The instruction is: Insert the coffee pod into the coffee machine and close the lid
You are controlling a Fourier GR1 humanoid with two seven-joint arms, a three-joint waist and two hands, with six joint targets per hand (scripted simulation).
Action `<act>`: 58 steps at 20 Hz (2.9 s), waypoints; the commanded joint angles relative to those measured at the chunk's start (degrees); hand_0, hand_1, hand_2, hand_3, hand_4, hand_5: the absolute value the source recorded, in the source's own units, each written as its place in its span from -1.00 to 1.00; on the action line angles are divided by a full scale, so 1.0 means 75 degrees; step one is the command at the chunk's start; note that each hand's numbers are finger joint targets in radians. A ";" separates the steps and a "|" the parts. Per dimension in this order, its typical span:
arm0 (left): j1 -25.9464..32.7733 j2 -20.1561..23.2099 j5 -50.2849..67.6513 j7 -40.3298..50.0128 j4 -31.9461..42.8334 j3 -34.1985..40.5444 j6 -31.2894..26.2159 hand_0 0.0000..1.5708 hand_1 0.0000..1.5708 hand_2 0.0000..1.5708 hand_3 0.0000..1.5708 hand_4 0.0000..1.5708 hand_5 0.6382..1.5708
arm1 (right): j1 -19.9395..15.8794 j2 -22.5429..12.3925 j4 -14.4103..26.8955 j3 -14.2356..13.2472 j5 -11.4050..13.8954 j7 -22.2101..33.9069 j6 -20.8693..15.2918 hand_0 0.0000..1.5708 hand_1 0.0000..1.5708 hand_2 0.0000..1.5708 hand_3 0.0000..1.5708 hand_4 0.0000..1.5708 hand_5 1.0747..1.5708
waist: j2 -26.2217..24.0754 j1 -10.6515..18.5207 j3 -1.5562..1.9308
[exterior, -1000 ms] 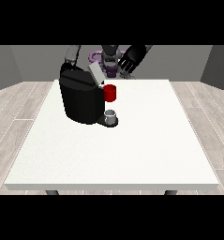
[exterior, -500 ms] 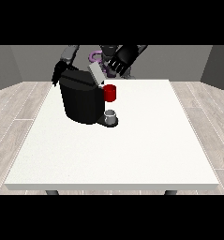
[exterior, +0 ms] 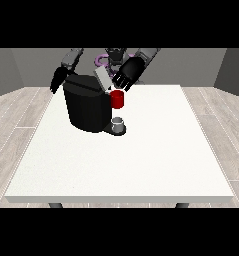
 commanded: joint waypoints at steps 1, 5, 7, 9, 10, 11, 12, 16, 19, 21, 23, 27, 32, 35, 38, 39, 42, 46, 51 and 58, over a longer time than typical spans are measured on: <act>-0.0027 -0.0024 -0.0093 -0.0182 0.0140 -0.0068 0.0081 0.51 0.51 0.60 0.56 -0.40 1.00 | -0.0284 -0.0019 -0.0124 -0.0150 0.0042 0.0347 -0.0229 -1.00 -1.00 -1.00 -1.00 -0.85 1.00 | 0.0162 0.0040 -0.0002; -0.0036 -0.0470 -0.0109 0.0012 -0.0020 -0.0185 0.0181 0.58 0.58 0.64 0.56 -0.45 1.00 | -0.0200 -0.0363 0.0396 -0.0418 -0.0126 -0.0135 0.0092 -1.00 -1.00 -1.00 -1.00 -1.00 1.00 | 0.0136 0.0296 0.0001; -0.0048 -0.0011 -0.0069 -0.0294 0.0255 -0.0043 -0.0045 0.58 0.58 0.64 0.57 -0.46 1.00 | -0.0067 -0.0183 0.0061 -0.0193 0.0056 0.0078 -0.0100 -1.00 -1.00 -1.00 -1.00 -0.79 1.00 | 0.0166 0.0134 -0.0002; 0.0105 -0.0408 -0.0098 -0.0292 0.0055 -0.0213 0.0067 0.53 0.53 0.59 0.54 -0.44 1.00 | 0.0141 0.0017 0.0412 -0.0354 -0.0069 -0.0426 -0.0289 -1.00 -1.00 -1.00 -1.00 -0.72 1.00 | 0.0135 0.0384 0.0000; -0.0411 -0.0161 -0.0095 -0.0054 0.0245 -0.0041 0.0004 0.51 0.51 0.57 0.52 -0.44 1.00 | -0.0317 -0.0066 0.0274 -0.0216 0.0058 -0.0111 -0.0215 -1.00 -1.00 -1.00 -1.00 -0.81 1.00 | 0.0389 0.0165 0.0000; -0.0154 -0.0574 -0.0088 0.0003 0.0136 -0.0159 0.0124 0.52 0.52 0.57 0.52 -0.45 1.00 | -0.0087 -0.0181 0.0456 -0.0392 -0.0081 -0.0201 -0.0111 -1.00 -1.00 -1.00 -1.00 -0.83 1.00 | 0.0163 0.0215 0.0001; -0.0345 0.0020 -0.0086 -0.0137 0.0371 0.0034 -0.0040 0.52 0.52 0.59 0.53 -0.46 1.00 | -0.0055 -0.0182 0.0123 -0.0206 -0.0104 -0.0232 0.0100 -1.00 -1.00 -1.00 -1.00 -0.96 1.00 | 0.0327 -0.0046 -0.0001; -0.0394 -0.0282 -0.0211 -0.0054 0.0307 -0.0149 0.0057 0.49 0.49 0.58 0.51 -0.48 1.00 | -0.0170 0.0029 0.0346 -0.0213 0.0059 -0.0250 -0.0297 -1.00 -1.00 -1.00 -1.00 -0.78 1.00 | 0.0261 0.0166 0.0000; -0.0654 -0.0103 -0.0163 -0.0117 0.0265 0.0026 0.0229 0.56 0.56 0.60 0.53 -0.48 1.00 | -0.0238 -0.0100 0.0406 -0.0320 0.0010 -0.0506 -0.0231 -1.00 -1.00 -1.00 -1.00 -1.00 1.00 | 0.0522 0.0092 0.0001; -0.0529 -0.0139 -0.0203 -0.0155 0.0331 -0.0042 0.0137 0.56 0.56 0.61 0.53 -0.52 1.00 | -0.0308 -0.0125 0.0413 -0.0370 -0.0040 -0.0068 -0.0216 -1.00 -1.00 -1.00 -1.00 -1.00 1.00 | 0.0291 0.0191 -0.0001; -0.0492 -0.0150 -0.0208 -0.0240 0.0381 0.0019 0.0363 0.54 0.54 0.58 0.54 -0.55 1.00 | -0.0230 -0.0068 0.0339 -0.0328 -0.0114 -0.0261 -0.0138 -1.00 -1.00 -1.00 -1.00 -0.87 1.00 | 0.0479 0.0056 -0.0001; -0.0581 -0.0132 -0.0251 -0.0291 0.0381 0.0003 0.0380 0.53 0.53 0.55 0.50 -0.54 1.00 | -0.0160 -0.0014 0.0380 -0.0266 0.0025 -0.0059 -0.0298 -1.00 -1.00 -1.00 -1.00 -1.00 1.00 | 0.0292 0.0058 -0.0001; -0.0587 -0.0232 -0.0692 -0.0200 0.0295 -0.0293 0.0941 0.56 0.56 0.58 0.47 -1.00 1.00 | -0.0499 -0.0160 0.0472 -0.0334 0.0080 -0.0127 -0.0308 -1.00 -1.00 -1.00 -1.00 -1.00 1.00 | 0.0570 0.0071 -0.0001; -0.0199 0.0156 -0.0932 -0.0818 0.0336 -0.0514 0.0907 0.54 0.54 0.56 0.40 -1.00 1.00 | -0.0245 -0.0280 0.0261 -0.0438 -0.0230 -0.0183 0.0043 -1.00 -1.00 -1.00 -1.00 -1.00 1.00 | 0.0486 0.0066 -0.0001; -0.0366 0.0284 -0.1089 -0.0911 0.0385 -0.0537 0.1129 0.48 0.48 0.51 0.36 -1.00 1.00 | -0.0334 -0.0242 0.0146 -0.0329 0.0003 -0.0299 -0.0180 -1.00 -1.00 -1.00 -1.00 -1.00 1.00 | 0.0725 -0.0054 -0.0001; -0.0360 0.0326 -0.1052 -0.0811 0.0550 -0.0460 0.1007 0.48 0.48 0.50 0.34 -1.00 1.00 | -0.0090 -0.0009 0.0081 -0.0086 0.0083 -0.0161 -0.0207 -1.00 -1.00 -1.00 -1.00 -1.00 1.00 | 0.0621 -0.0132 -0.0001; -0.0397 0.0339 -0.1008 -0.0846 0.0595 -0.0379 0.0973 0.40 0.40 0.43 0.26 -1.00 1.00 | -0.0336 -0.0357 0.0078 -0.0391 -0.0095 -0.0094 -0.0030 -1.00 -1.00 -1.00 -1.00 -1.00 1.00 | 0.0650 -0.0133 -0.0001; -0.0462 -0.0030 -0.0930 -0.0842 0.0501 -0.0295 0.1312 0.41 0.41 0.43 0.23 -1.00 1.00 | -0.0426 -0.0167 0.0122 -0.0344 -0.0130 -0.0018 -0.0112 -1.00 -1.00 -1.00 -1.00 -1.00 1.00 | 0.0667 -0.0101 0.0000; -0.0544 0.0259 -0.0831 -0.1393 0.0428 -0.0112 0.1503 0.57 0.57 0.53 0.21 -1.00 1.00 | -0.0401 -0.0112 0.0152 -0.0339 0.0014 -0.0236 -0.0336 -1.00 -1.00 -1.00 -1.00 -0.95 1.00 | 0.0977 0.0059 0.0000; -0.0674 0.0404 -0.1013 -0.1535 0.0595 -0.0127 0.1711 0.59 0.59 0.55 0.20 -1.00 1.00 | -0.0305 0.0067 -0.0091 -0.0012 0.0263 -0.0100 -0.0456 -1.00 -1.00 -1.00 -1.00 -0.86 1.00 | 0.1015 -0.0229 -0.0003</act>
